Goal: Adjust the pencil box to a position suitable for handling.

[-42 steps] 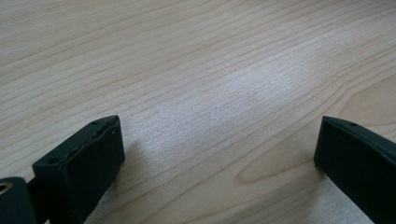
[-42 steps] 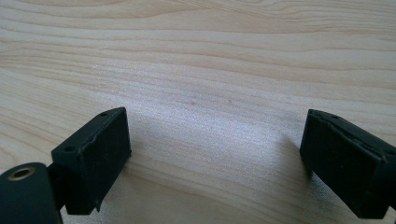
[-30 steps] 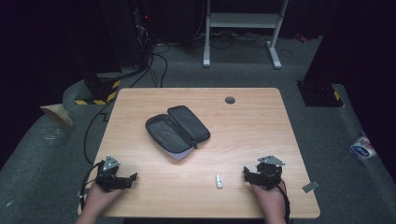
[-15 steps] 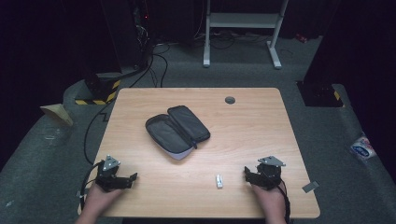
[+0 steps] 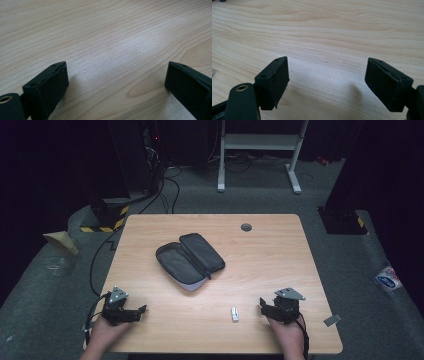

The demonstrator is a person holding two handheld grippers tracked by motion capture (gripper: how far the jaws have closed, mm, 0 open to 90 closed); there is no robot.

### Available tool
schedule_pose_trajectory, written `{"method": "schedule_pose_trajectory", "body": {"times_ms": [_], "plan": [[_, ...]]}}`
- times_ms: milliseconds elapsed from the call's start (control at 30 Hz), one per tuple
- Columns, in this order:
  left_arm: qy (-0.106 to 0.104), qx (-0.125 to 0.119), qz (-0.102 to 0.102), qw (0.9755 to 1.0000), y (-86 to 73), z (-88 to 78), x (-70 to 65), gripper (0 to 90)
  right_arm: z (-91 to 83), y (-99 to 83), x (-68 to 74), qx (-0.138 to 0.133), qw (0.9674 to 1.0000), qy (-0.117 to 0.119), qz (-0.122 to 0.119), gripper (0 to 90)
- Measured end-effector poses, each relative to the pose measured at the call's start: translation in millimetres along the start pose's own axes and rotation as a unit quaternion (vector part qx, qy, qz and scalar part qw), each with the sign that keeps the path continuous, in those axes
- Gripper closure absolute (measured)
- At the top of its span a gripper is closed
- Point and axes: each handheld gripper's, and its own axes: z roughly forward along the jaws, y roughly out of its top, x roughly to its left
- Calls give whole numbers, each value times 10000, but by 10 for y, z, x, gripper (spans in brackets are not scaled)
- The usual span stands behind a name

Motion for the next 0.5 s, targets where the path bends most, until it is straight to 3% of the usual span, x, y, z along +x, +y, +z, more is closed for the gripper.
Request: {"method": "schedule_pose_trajectory", "body": {"times_ms": [333,400,500], "plan": [[13,-129,-189,9997,13,-33,42,155,5,13,74,-24,9999,91,-77,225],[3,-294,-341,9990,46,-63,63,167,0,6,68,-25,9999,131,-41,240],[6,-413,-379,9984,75,-87,70,194,2,3,66,-25,9999,150,-34,243]]}}
